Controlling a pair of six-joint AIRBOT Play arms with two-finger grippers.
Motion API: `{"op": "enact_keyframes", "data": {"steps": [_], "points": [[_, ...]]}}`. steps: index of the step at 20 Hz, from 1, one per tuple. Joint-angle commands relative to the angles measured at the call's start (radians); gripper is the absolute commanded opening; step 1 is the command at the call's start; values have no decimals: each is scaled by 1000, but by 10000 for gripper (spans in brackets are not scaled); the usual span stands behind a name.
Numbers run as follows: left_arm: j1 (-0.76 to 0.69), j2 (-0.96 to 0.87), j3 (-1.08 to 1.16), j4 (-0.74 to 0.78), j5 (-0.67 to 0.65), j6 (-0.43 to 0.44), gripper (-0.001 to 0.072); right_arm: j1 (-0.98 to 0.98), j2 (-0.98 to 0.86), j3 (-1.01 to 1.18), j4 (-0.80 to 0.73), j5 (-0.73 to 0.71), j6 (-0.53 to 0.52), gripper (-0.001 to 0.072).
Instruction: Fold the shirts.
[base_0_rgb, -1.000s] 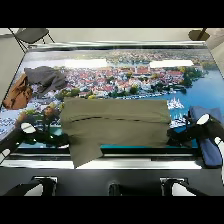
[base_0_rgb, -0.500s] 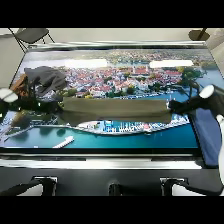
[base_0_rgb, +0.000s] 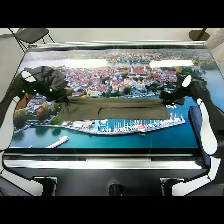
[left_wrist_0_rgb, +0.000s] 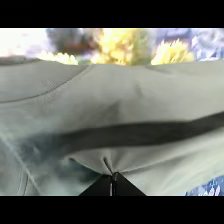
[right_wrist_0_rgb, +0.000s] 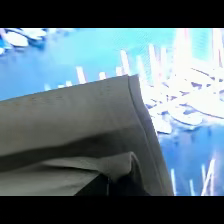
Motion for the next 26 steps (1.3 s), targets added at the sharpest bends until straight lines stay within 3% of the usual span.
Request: {"op": "enact_keyframes", "data": {"steps": [1, 3, 5, 8, 12, 18, 21, 22, 24, 25, 26], "points": [[-2, -72, 34, -6, -38, -2, 102, 3, -22, 15, 22, 22, 13, 127], [12, -70, 56, -6, -74, -2, 457, -16, 3, 19, 37, 51, 3, 355], [36, -61, 94, -6, -129, -2, 475, -87, 32, 29, 166, 84, -91, 519], [67, 2, 106, -7, -139, -3, 469, -229, 19, 27, 335, 167, -138, 655], [64, 111, 106, -10, -140, -2, 468, -290, -77, 26, 370, 307, -167, 693], [-12, 270, 106, -71, -138, -2, 468, -250, -195, 26, 529, 239, -165, 692], [-64, 317, 106, -71, -138, -2, 468, -216, -215, 26, 521, 186, -105, 651], [-80, 324, 106, -71, -138, -2, 468, -205, -214, 27, 524, 178, -106, 572], [-116, 323, 106, -71, -138, -2, 452, -195, -209, 27, 525, 187, -113, 145], [-139, 318, 103, -71, -128, -2, 428, -196, -198, 27, 525, 209, -118, 44], [-162, 307, 103, -71, -112, -1, 428, -196, -180, 27, 525, 219, -143, 44]]}}
